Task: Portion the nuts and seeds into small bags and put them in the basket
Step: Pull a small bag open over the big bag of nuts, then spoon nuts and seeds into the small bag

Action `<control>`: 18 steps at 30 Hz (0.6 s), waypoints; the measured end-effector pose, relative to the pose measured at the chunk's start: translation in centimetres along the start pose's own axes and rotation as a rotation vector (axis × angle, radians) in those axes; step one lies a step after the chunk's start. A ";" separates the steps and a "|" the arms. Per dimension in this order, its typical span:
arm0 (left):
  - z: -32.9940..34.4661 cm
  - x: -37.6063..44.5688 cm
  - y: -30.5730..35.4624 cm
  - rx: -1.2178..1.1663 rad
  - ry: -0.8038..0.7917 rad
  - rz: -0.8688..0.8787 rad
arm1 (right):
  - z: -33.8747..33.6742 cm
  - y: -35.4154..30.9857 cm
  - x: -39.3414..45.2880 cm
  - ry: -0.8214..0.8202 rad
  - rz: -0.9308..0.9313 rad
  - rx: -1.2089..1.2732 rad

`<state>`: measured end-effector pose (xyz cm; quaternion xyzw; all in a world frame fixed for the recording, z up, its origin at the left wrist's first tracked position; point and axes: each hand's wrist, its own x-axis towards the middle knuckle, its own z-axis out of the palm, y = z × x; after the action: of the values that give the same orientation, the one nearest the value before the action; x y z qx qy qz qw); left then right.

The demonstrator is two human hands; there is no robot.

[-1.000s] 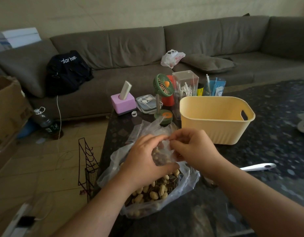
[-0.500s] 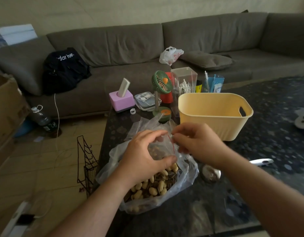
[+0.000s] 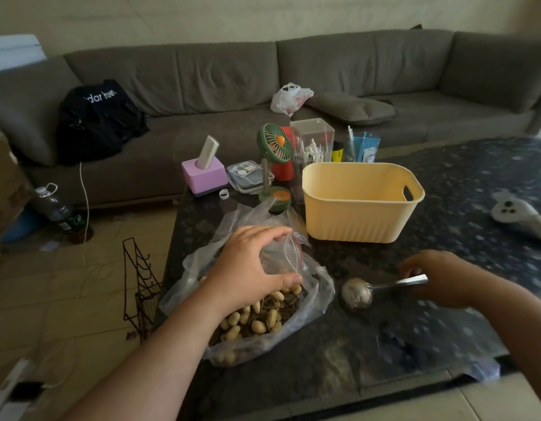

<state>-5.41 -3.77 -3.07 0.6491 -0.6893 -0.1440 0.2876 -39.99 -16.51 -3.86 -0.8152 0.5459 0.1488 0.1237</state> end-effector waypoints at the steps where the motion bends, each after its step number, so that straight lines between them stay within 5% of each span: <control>1: 0.0 0.0 0.1 0.001 -0.008 -0.008 | 0.3 0.5 0.1 0.025 0.017 0.044; 10: -1.2 -0.9 -0.8 -0.067 0.086 -0.050 | -1.2 0.5 0.2 0.060 -0.040 0.268; 18: -2.4 -1.6 -1.6 -0.166 0.097 -0.078 | -5.5 -6.2 -4.7 -0.154 -0.451 1.458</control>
<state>-2.72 -1.98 -2.44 0.6556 -0.6346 -0.1798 0.3675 -35.33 -12.21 3.20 -0.6064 0.3163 -0.2212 0.6952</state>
